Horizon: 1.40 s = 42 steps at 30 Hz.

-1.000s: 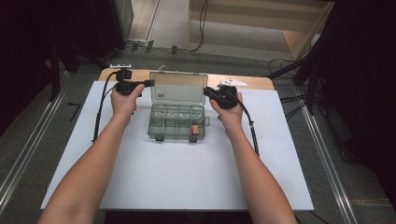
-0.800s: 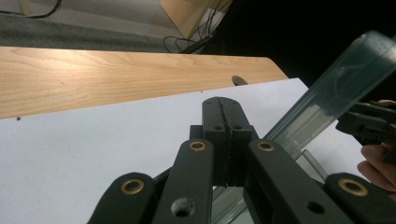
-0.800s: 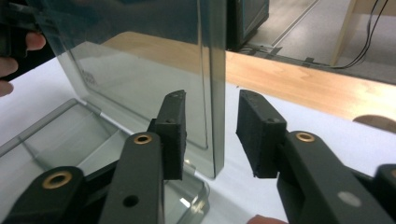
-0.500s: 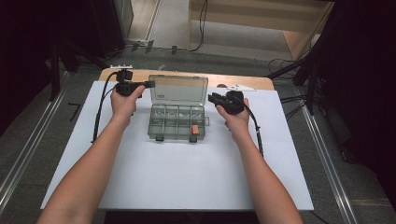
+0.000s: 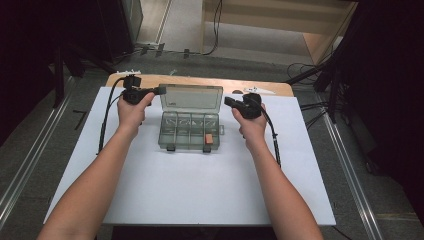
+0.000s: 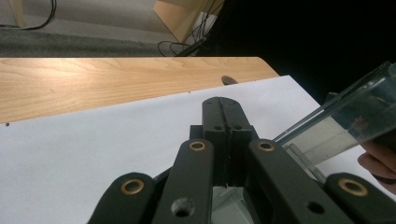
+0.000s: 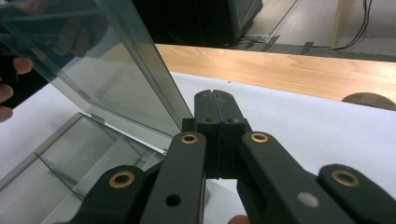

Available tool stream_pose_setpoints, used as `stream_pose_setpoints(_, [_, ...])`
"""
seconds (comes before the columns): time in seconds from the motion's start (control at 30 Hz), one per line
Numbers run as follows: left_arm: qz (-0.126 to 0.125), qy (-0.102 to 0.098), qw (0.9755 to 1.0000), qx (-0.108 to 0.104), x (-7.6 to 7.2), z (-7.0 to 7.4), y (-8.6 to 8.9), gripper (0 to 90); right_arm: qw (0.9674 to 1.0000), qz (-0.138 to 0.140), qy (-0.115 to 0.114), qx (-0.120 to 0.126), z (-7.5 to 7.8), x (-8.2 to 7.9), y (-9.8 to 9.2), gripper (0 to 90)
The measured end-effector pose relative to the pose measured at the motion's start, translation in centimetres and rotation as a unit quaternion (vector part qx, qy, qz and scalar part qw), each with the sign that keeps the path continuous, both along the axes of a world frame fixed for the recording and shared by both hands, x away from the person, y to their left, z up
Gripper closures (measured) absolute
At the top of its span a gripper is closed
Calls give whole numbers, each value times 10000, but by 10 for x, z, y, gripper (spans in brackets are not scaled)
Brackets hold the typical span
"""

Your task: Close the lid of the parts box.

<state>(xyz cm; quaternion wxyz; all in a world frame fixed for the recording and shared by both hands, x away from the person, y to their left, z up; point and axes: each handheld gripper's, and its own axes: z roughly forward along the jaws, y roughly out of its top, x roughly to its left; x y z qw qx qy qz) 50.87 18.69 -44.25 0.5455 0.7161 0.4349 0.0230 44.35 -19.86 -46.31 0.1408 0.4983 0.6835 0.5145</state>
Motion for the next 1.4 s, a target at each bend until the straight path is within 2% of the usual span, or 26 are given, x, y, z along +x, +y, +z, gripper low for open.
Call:
stream_pose_setpoints(0.13, [-15, -50, 10000, -79, -5, 1, 1, 900, 10000, 41, 1, -55, 1, -2, 2, 881])
stream_pose_setpoints(0.33, [-101, -111, 9999, -51, -13, 1, 2, 900, 9999, 139, -42, -35, 5, -6, 5, 881])
stream_pose_setpoints(0.47, [-138, -154, 9998, -73, -20, 2, 3, 900, 9996, 199, 33, 176, 6, -10, 5, 881])
stream_pose_setpoints(0.6, [-157, -182, 9997, -72, -27, 1, 7, 900, 9995, 278, 14, 145, 6, -17, 6, 881])
stream_pose_setpoints(0.8, [-155, -213, 9996, -114, -37, 1, 10, 900, 9994, 311, -84, 121, 7, -25, 4, 882])
stream_pose_setpoints(1.07, [-342, -365, 9986, -177, -54, 4, 6, 900, 9988, 402, -262, -3, 12, -40, 8, 881])
stream_pose_setpoints(1.2, [-407, -446, 9982, -67, -63, 3, 3, 900, 9984, 460, -325, 37, 12, -48, 8, 881])
stream_pose_setpoints(1.33, [-451, -477, 9978, -122, -72, 1, 3, 900, 9980, 508, -361, 58, 10, -57, 10, 881])
stream_pose_setpoints(1.4, [-470, -535, 9974, -69, -77, 0, 3, 900, 9977, 546, -404, -24, 9, -62, 12, 881])
